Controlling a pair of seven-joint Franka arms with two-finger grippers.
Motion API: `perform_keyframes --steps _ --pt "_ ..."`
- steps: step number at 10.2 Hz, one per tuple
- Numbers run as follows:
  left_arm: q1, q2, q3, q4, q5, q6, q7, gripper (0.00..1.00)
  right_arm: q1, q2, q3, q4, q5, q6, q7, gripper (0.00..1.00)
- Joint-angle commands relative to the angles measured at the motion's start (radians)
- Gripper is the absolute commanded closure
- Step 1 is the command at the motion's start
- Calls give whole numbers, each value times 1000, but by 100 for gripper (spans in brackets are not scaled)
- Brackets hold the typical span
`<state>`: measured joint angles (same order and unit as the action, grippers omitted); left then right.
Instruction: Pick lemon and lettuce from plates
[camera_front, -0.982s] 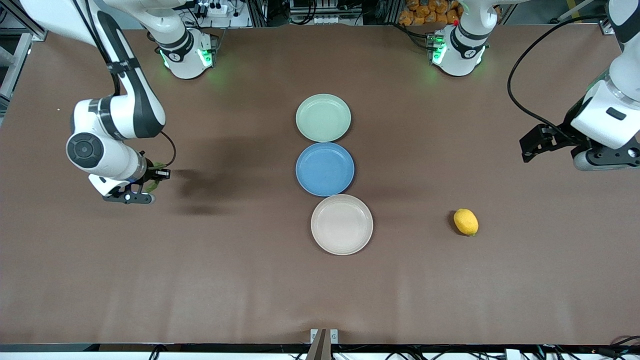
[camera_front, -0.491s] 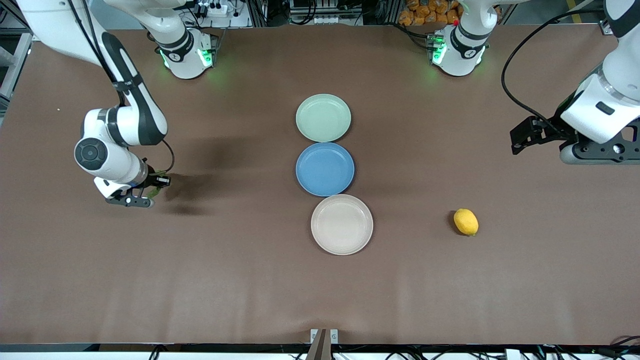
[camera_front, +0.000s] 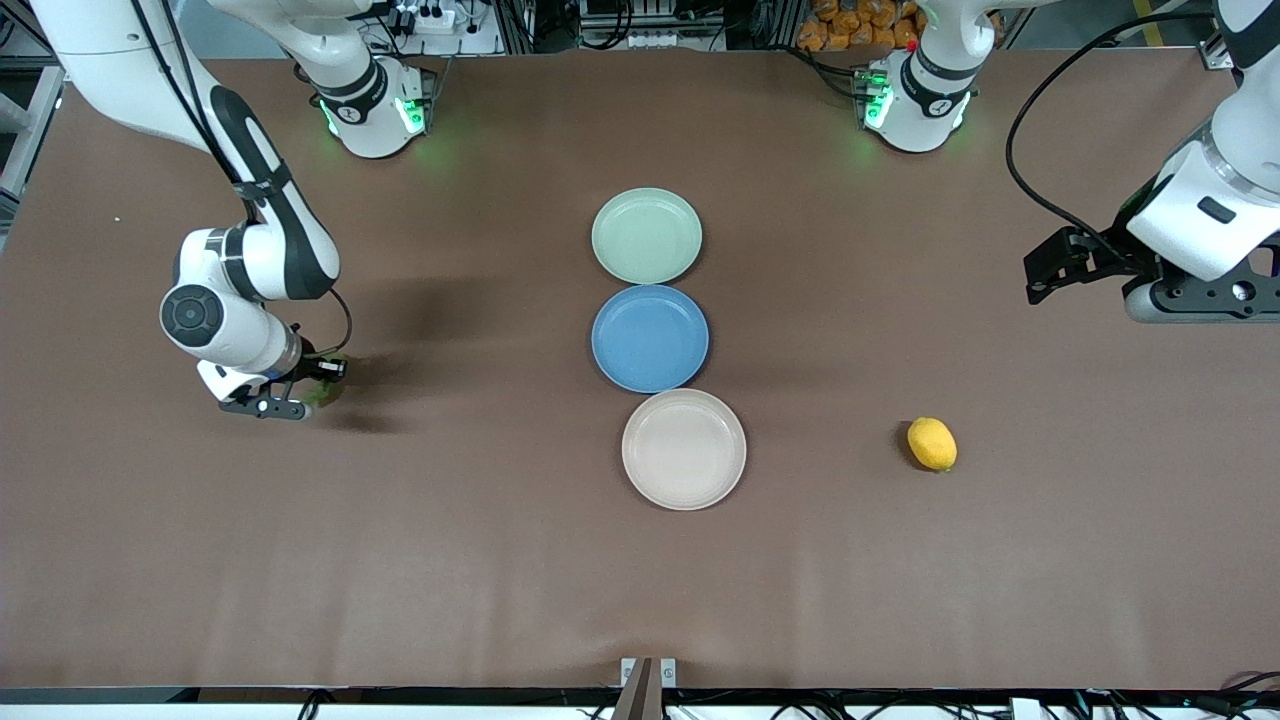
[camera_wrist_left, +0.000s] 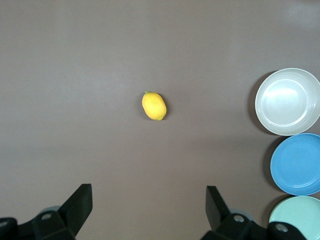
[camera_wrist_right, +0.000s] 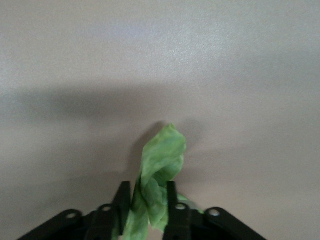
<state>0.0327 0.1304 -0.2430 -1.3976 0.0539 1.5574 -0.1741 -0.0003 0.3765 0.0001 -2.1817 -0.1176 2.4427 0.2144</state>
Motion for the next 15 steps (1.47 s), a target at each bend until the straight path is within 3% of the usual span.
perform_keyframes --steps 1,4,7,9,12,15 --pt "9 -12 -2 -11 -26 -6 31 0 -10 -53 -9 25 24 -81 -21 0" --pt "9 -14 -1 -11 -26 -7 28 0 -6 -90 -12 137 24 -305 -23 0" --pt "10 -9 -2 -11 -26 -5 27 0 2 -119 -12 204 23 -396 -26 0" --pt "12 -9 -1 -12 -26 -7 30 0 9 -119 -12 311 24 -532 -94 0" --pt "12 -14 4 -11 -19 -7 33 0 23 -200 -14 381 15 -599 -122 0" --pt "12 -29 4 -11 -16 -7 31 0 29 -211 -12 525 15 -736 -232 0"
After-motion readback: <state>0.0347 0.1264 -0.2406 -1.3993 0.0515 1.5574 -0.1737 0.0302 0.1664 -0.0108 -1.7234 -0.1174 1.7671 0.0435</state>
